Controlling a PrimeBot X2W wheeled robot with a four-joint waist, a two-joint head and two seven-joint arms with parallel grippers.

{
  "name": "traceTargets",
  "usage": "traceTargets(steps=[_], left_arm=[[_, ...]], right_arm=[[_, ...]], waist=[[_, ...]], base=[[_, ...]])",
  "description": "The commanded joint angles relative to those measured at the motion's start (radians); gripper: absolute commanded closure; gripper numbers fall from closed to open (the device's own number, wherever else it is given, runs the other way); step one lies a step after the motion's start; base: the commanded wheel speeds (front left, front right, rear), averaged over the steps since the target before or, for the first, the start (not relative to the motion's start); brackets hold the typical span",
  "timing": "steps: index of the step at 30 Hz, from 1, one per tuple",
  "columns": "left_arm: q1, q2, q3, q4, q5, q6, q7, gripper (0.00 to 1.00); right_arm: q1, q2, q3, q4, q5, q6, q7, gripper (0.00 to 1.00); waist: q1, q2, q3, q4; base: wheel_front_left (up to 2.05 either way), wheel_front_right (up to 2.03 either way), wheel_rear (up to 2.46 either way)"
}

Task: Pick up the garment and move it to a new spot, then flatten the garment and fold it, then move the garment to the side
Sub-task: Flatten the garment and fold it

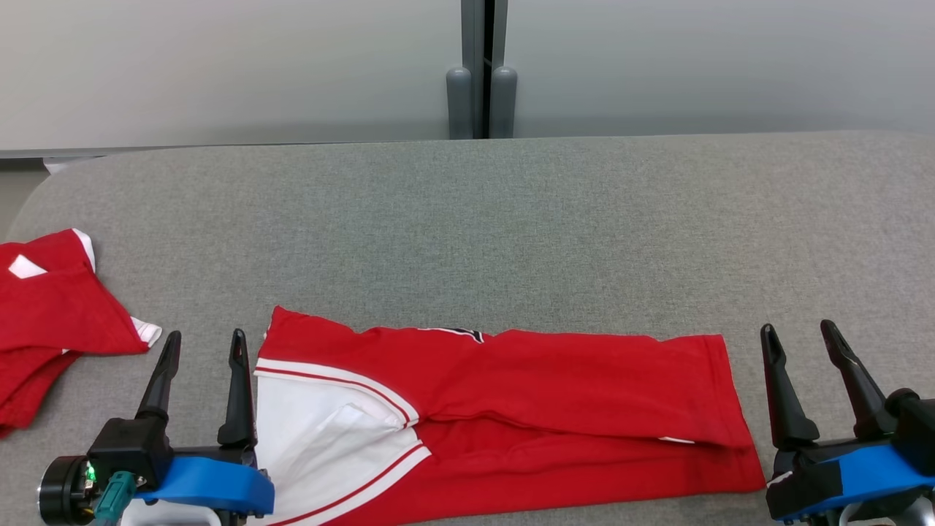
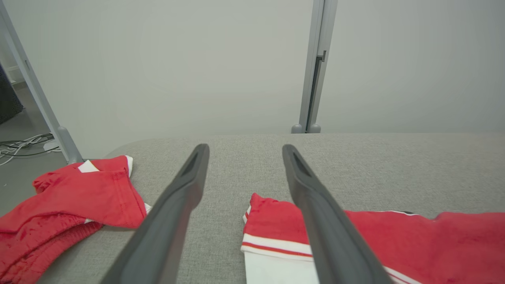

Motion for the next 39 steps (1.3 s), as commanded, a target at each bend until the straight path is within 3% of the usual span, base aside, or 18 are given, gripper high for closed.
traceTargets(steps=[1, 7, 21, 22, 24, 32, 39], left_arm=[[-0.011, 0.005, 0.002, 0.002, -0.003, -0.003, -0.005, 0.00], [-0.031, -0.003, 0.013, -0.007, 0.008, -0.009, -0.006, 0.00], [-0.062, -0.084, 0.081, -0.049, 0.081, -0.049, -0.006, 0.00], [-0.060, -0.090, 0.085, -0.048, 0.086, -0.055, -0.006, 0.00], [-0.054, -0.098, 0.094, -0.045, 0.095, -0.063, -0.006, 0.00], [-0.034, -0.126, 0.126, -0.024, 0.121, -0.089, -0.006, 0.00], [-0.004, -0.143, 0.137, -0.007, 0.132, -0.096, -0.006, 0.00]], right_arm=[[-0.012, 0.002, 0.000, 0.002, -0.002, 0.000, 0.003, 0.00], [-0.019, -0.014, -0.002, 0.081, -0.009, 0.000, 0.022, 0.00], [-0.071, -0.013, -0.009, 0.513, 0.032, 0.000, -0.013, 0.00], [-0.074, -0.014, -0.004, 0.530, 0.037, 0.000, -0.012, 0.51], [-0.081, -0.013, 0.000, 0.551, 0.047, 0.000, -0.012, 1.00], [-0.073, -0.039, 0.004, 0.498, 0.088, 0.000, -0.055, 1.00], [-0.039, -0.081, -0.121, 0.419, 0.089, -0.001, -0.040, 1.00]], waist=[[0.0000, -0.0001, 0.004, -0.001], [0.0000, -0.0001, 0.040, 0.012], [0.0000, -0.0001, 0.092, 0.087], [0.0000, -0.0001, 0.092, 0.090], [0.0000, -0.0001, 0.093, 0.093], [0.0000, -0.0001, 0.074, 0.094], [0.0000, -0.0001, 0.039, 0.063]], base=[[0.00, 0.00, 0.00], [0.00, 0.00, 0.00], [0.00, 0.00, 0.00], [0.00, 0.00, 0.00], [0.00, 0.00, 0.00], [0.00, 0.00, 0.00], [0.00, 0.00, 0.00]])
